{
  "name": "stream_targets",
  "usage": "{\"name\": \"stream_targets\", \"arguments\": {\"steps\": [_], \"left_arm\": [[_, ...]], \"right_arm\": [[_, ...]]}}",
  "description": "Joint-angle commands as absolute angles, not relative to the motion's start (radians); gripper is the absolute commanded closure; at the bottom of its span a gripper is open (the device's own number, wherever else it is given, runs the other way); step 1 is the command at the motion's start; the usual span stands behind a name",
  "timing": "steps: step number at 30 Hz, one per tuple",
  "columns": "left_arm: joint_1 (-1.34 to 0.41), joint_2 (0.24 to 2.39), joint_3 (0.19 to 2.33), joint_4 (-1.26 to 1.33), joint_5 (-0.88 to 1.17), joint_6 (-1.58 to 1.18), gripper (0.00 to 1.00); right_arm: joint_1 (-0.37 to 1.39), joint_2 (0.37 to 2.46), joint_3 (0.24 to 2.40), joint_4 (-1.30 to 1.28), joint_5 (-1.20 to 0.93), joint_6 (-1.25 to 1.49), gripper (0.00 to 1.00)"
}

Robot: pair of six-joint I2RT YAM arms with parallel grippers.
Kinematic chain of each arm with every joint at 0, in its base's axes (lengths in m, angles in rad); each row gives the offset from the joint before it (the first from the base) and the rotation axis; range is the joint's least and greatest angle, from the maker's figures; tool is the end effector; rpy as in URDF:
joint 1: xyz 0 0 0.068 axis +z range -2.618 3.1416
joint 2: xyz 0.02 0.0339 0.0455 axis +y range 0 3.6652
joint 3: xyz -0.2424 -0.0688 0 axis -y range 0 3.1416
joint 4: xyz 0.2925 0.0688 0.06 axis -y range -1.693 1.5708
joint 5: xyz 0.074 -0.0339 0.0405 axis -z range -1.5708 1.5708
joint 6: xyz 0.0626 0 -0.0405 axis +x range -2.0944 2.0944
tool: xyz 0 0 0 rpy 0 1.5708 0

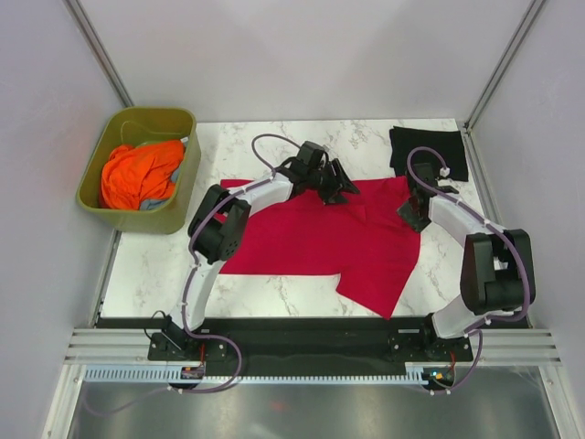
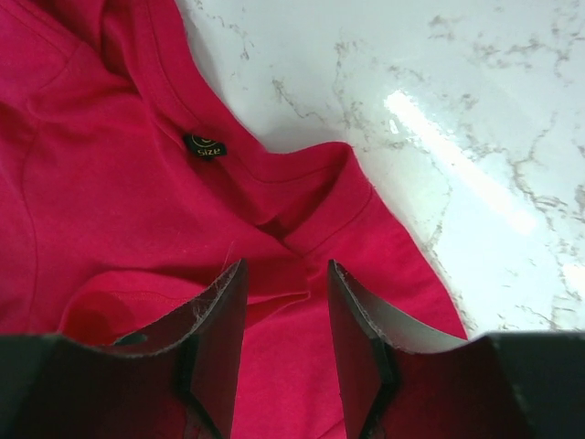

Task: Fold and stack the t-shirts
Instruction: Fold the tshirt

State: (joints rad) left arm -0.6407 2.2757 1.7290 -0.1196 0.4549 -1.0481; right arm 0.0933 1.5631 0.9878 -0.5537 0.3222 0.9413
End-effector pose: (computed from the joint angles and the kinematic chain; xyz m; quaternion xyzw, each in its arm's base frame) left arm 0.4329 -0.3571 0.1168 -0.0808 0.8781 -0.4530 0.1311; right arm 0.3535 0.0132 0.1265 0.4282 0.8633 -0.0291 0.2654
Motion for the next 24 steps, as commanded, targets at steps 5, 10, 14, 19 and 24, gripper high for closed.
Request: {"name": "stream_targets", "arguments": {"steps": [5, 10, 14, 19, 24], "left_arm": [[-0.652, 2.348, 1.830, -0.143, 0.503, -1.091, 0.40], [-0.657, 2.364, 1.856, -0.178, 0.529, -1.071, 0.44], [-0.660, 2.350, 1.855, -0.209, 0.525, -1.031, 0.49], [-0.664, 2.326, 1.853, -0.274, 0.511, -0.985, 0.52], [-0.681, 2.304, 1.853, -0.368, 0.437, -0.902, 0.54]], "right_arm": [[0.083, 1.603, 0.962, -0.483, 0.295, 0.957, 0.54], [0.084, 1.585, 0.946, -0.482, 0.281, 0.965, 0.56], [0.084, 1.563, 0.924, -0.477, 0.268, 0.983, 0.57], [0.084, 1.545, 0.911, -0.472, 0.245, 0.995, 0.58], [0.084, 1.526, 0.896, -0.456, 0.242, 0.992, 0.63]]}}
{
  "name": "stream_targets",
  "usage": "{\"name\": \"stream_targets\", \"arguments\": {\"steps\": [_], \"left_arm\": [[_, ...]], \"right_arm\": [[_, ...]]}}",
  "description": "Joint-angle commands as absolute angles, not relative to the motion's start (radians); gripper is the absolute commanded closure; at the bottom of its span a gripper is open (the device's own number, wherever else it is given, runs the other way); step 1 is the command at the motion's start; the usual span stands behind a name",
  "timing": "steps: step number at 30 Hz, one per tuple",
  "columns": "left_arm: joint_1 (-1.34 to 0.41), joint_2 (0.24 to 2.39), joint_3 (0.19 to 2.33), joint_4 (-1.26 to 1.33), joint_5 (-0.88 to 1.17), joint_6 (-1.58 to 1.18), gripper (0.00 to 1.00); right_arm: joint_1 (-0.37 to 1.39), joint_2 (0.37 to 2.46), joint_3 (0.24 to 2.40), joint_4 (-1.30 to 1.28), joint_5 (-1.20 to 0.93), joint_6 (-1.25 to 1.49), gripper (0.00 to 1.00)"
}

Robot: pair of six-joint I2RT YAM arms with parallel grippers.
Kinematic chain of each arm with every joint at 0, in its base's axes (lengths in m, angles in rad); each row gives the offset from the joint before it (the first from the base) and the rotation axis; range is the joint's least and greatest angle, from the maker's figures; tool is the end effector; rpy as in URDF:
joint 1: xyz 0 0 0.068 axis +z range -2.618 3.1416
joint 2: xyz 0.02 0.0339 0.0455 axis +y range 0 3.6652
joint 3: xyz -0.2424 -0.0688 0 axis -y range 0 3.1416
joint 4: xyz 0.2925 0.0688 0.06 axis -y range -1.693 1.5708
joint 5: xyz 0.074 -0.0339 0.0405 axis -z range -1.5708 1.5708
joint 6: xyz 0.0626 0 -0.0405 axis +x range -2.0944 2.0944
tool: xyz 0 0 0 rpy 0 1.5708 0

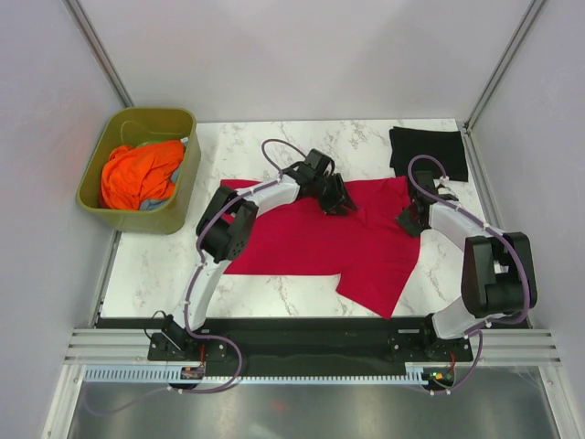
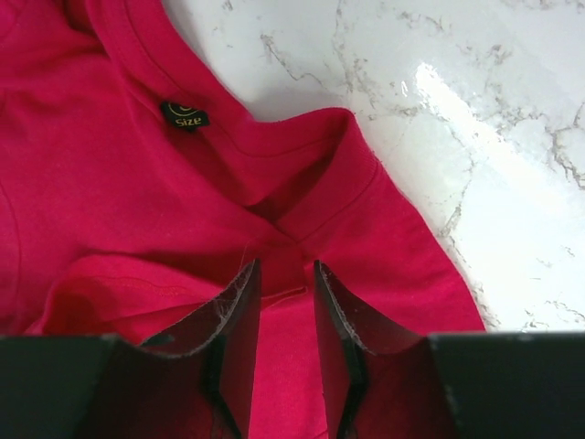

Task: Fold and stack the t-shirts
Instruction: Fold the tshirt

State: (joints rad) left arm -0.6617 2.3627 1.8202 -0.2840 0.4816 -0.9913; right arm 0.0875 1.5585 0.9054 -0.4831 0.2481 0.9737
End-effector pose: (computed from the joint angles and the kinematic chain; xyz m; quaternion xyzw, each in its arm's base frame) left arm 0.4253 -0.3680 0.0889 -0.0629 0.9066 -0.4102 0.0758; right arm 0.3425 0.0146 0.1036 0.4395 0.8640 0.0041 0.2457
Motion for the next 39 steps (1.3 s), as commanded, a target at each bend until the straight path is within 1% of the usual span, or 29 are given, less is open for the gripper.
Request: {"name": "stream_targets", "arguments": {"steps": [1, 5, 8, 9, 11, 13, 14, 15, 16, 18, 19, 20, 24, 30, 36, 39], "left_arm": [[-0.681, 2.301, 1.852, -0.383, 0.428, -0.893, 0.55], [-0.687, 2.284, 1.850, -0.428, 0.382, -0.848, 0.58], [-0.687, 2.270, 1.856, -0.434, 0.350, -0.850, 0.58], [-0.687, 2.258, 1.861, -0.437, 0.338, -0.854, 0.58], [-0.687, 2.246, 1.870, -0.436, 0.302, -0.891, 0.52], [-0.687, 2.237, 1.882, -0.417, 0.285, -0.942, 0.54], [-0.687, 2.232, 1.878, -0.394, 0.281, -0.963, 0.57], [-0.687, 2.227, 1.870, -0.359, 0.282, -0.986, 0.64], [-0.687, 2.221, 1.853, -0.295, 0.282, -1.027, 0.77], [-0.687, 2.227, 1.864, -0.256, 0.284, -1.049, 0.85], [-0.687, 2.249, 1.896, -0.247, 0.282, -1.055, 0.93], [-0.687, 2.267, 1.914, -0.247, 0.282, -1.057, 0.97], [-0.690, 2.341, 1.993, -0.244, 0.314, -1.057, 0.98], [-0.693, 2.404, 1.988, -0.245, 0.310, -1.051, 0.98], [-0.709, 2.460, 2.043, -0.242, 0.365, -1.025, 0.98], [-0.719, 2.451, 2.045, -0.242, 0.402, -0.997, 0.98]], "right_arm": [[0.084, 1.523, 0.894, -0.456, 0.245, 0.991, 0.64], [0.084, 1.529, 0.879, -0.445, 0.247, 0.977, 0.70], [0.084, 1.529, 0.867, -0.428, 0.238, 0.973, 0.74], [0.083, 1.529, 0.864, -0.423, 0.236, 0.965, 0.78], [0.083, 1.519, 0.854, -0.405, 0.232, 0.957, 0.83], [0.083, 1.514, 0.850, -0.397, 0.232, 0.943, 0.89], [0.083, 1.511, 0.848, -0.391, 0.232, 0.940, 0.90], [0.084, 1.511, 0.848, -0.388, 0.229, 0.934, 0.93], [0.083, 1.509, 0.845, -0.384, 0.227, 0.925, 0.94], [0.084, 1.509, 0.844, -0.379, 0.222, 0.920, 0.95], [0.084, 1.511, 0.842, -0.376, 0.221, 0.917, 0.96], [0.083, 1.511, 0.841, -0.371, 0.219, 0.914, 0.96], [0.084, 1.514, 0.836, -0.361, 0.207, 0.908, 0.98], [0.083, 1.514, 0.836, -0.350, 0.193, 0.902, 0.99], [0.084, 1.511, 0.830, -0.337, 0.186, 0.897, 1.00], [0.084, 1.508, 0.831, -0.337, 0.190, 0.897, 1.00]]}}
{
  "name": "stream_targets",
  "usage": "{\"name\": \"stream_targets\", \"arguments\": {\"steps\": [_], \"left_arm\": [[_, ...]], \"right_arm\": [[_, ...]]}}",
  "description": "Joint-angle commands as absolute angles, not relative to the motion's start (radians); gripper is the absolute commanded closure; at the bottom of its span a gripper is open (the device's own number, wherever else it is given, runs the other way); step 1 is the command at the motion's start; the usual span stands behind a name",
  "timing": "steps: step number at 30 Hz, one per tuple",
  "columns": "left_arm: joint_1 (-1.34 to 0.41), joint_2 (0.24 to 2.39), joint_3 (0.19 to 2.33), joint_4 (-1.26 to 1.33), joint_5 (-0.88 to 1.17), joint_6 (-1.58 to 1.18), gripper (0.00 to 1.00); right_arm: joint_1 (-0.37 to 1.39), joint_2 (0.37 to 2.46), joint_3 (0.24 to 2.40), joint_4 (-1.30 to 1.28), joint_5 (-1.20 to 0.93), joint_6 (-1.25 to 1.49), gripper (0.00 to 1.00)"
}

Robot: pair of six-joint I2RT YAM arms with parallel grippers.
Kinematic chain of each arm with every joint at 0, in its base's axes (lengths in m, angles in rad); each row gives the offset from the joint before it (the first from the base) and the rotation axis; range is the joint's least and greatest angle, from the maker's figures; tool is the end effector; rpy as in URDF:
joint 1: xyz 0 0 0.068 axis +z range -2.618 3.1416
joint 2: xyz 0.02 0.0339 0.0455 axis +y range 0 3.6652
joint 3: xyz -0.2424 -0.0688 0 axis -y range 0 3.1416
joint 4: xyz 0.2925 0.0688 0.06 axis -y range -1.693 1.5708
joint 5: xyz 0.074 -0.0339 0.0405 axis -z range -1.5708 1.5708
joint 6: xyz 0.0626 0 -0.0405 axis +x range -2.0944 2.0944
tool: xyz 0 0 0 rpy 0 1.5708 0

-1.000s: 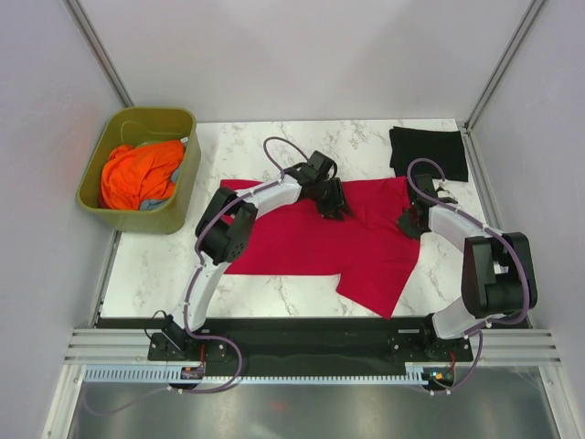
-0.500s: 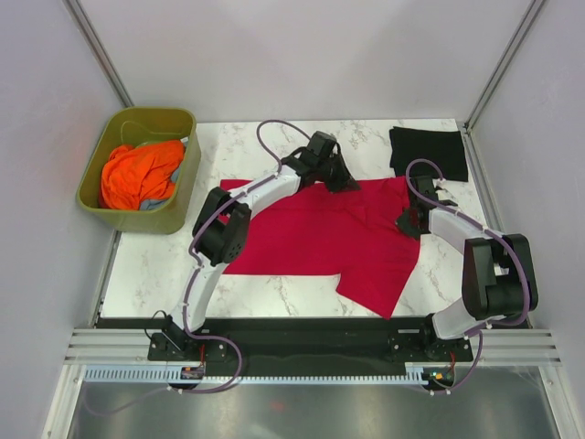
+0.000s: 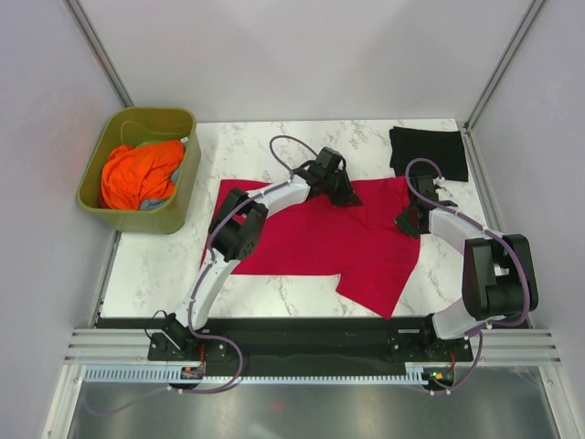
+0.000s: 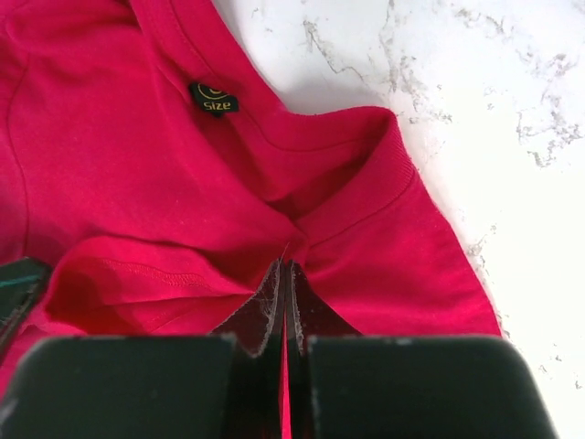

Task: Fold and stack the t-shirts
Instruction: Fold the tshirt

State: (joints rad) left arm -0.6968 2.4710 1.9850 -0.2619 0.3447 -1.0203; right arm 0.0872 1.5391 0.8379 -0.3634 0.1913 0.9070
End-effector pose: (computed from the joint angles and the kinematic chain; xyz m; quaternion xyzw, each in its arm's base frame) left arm 0.4420 -0.3974 0.0902 -0.0777 0.9022 -0.4010 0.1385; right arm 0.3399 0.0178 0.0944 0.4060 0.8744 0.0376 0.2632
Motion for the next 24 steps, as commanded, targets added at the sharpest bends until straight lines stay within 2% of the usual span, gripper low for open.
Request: {"name": "stream_targets", "arguments": {"steps": [1, 8, 18, 21, 24], "left_arm": [[-0.722, 2.427, 2.022, -0.244, 0.403, -0.977, 0.98], [-0.726, 2.295, 1.872, -0.247, 0.364, -0.896, 0.98], [-0.727, 2.261, 1.758, -0.265, 0.373, -0.841, 0.96], [-0.727, 2.257, 1.779, -0.296, 0.370, -0.836, 0.92], [-0.726, 2.243, 1.801, -0.342, 0.336, -0.863, 0.82]], "right_arm": [[0.083, 1.505, 0.830, -0.337, 0.190, 0.894, 1.00], [0.084, 1.493, 0.822, -0.337, 0.198, 0.882, 1.00], [0.083, 1.486, 0.819, -0.337, 0.195, 0.858, 1.00], [0.083, 1.486, 0.819, -0.337, 0.190, 0.842, 1.00], [0.083, 1.482, 0.819, -0.334, 0.187, 0.835, 1.00]]}}
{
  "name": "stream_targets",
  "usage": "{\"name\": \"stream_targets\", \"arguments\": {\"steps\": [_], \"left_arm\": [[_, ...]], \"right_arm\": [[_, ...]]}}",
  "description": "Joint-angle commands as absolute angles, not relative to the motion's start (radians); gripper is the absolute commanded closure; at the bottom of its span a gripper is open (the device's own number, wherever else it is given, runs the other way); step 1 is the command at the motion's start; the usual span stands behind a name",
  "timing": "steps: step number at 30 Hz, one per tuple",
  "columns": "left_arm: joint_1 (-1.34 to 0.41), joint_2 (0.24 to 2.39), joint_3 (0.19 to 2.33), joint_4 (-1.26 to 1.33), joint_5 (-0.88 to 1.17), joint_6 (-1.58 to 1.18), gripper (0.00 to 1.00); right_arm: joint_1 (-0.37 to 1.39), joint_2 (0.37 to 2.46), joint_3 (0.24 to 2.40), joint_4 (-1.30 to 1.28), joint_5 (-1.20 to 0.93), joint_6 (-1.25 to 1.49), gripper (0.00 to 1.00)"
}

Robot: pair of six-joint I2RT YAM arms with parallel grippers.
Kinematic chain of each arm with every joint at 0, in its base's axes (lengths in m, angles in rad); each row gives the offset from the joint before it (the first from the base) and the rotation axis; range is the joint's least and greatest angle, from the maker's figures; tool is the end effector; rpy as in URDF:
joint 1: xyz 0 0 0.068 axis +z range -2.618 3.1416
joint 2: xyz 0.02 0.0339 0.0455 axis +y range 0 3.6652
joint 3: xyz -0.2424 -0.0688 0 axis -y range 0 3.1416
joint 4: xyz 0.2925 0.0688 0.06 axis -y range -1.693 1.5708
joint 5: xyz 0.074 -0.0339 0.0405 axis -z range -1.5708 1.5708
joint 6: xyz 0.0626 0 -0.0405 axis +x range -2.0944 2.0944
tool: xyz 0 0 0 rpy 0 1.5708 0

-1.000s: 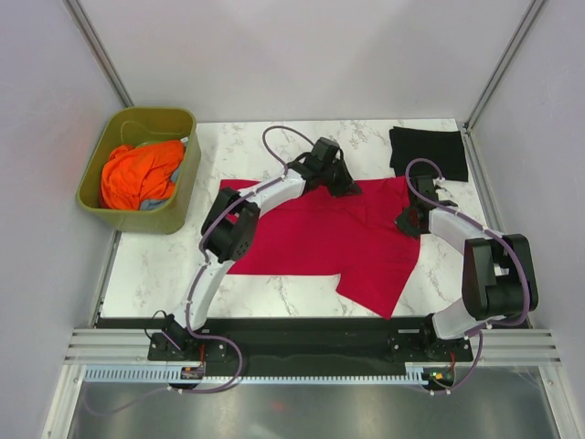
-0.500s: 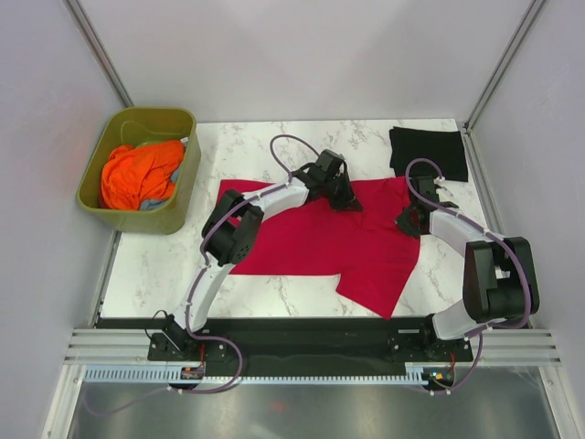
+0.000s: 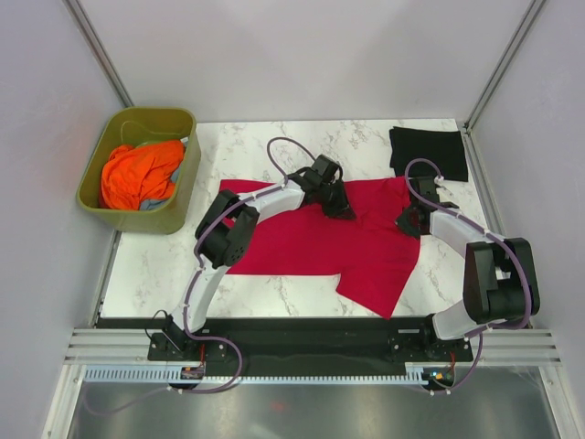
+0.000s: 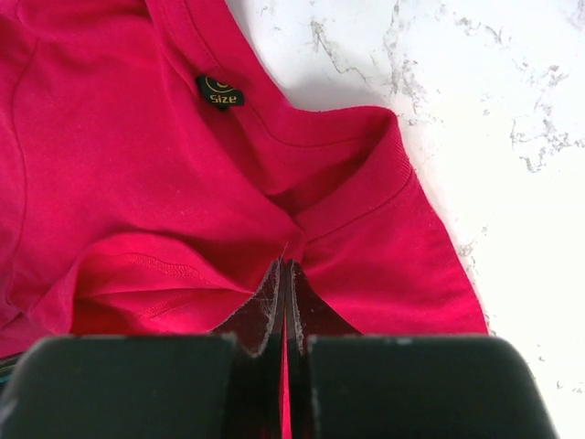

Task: Fold and stack the t-shirts
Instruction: Fold the tshirt

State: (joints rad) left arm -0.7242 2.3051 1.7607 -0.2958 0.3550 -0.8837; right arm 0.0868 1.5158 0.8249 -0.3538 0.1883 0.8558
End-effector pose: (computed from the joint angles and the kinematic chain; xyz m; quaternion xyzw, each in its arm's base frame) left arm 0.3992 -0.3822 0.0944 -0.0104 0.9214 -0.3676 0.1252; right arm 0.3381 0.0177 0.0982 0.3832 0.8820 0.0367 0.2719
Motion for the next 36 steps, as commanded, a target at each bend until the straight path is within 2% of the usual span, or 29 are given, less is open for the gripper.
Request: {"name": "stream_targets", "arguments": {"steps": [1, 4, 9, 19, 36], "left_arm": [[-0.726, 2.227, 1.802, -0.348, 0.312, -0.876, 0.74], [-0.724, 2.207, 1.795, -0.359, 0.295, -0.945, 0.58], [-0.726, 2.172, 1.744, -0.353, 0.262, -1.090, 0.48], [-0.726, 2.217, 1.789, -0.350, 0.235, -1.253, 0.48], [-0.733, 2.330, 1.850, -0.350, 0.241, -1.301, 0.50]], "right_arm": [[0.083, 1.477, 0.818, -0.333, 0.186, 0.831, 1.00], [0.083, 1.468, 0.810, -0.327, 0.175, 0.831, 1.00], [0.083, 1.465, 0.805, -0.319, 0.166, 0.825, 1.00], [0.083, 1.468, 0.798, -0.298, 0.141, 0.822, 1.00], [0.084, 1.454, 0.782, -0.278, 0.126, 0.811, 1.00]]}}
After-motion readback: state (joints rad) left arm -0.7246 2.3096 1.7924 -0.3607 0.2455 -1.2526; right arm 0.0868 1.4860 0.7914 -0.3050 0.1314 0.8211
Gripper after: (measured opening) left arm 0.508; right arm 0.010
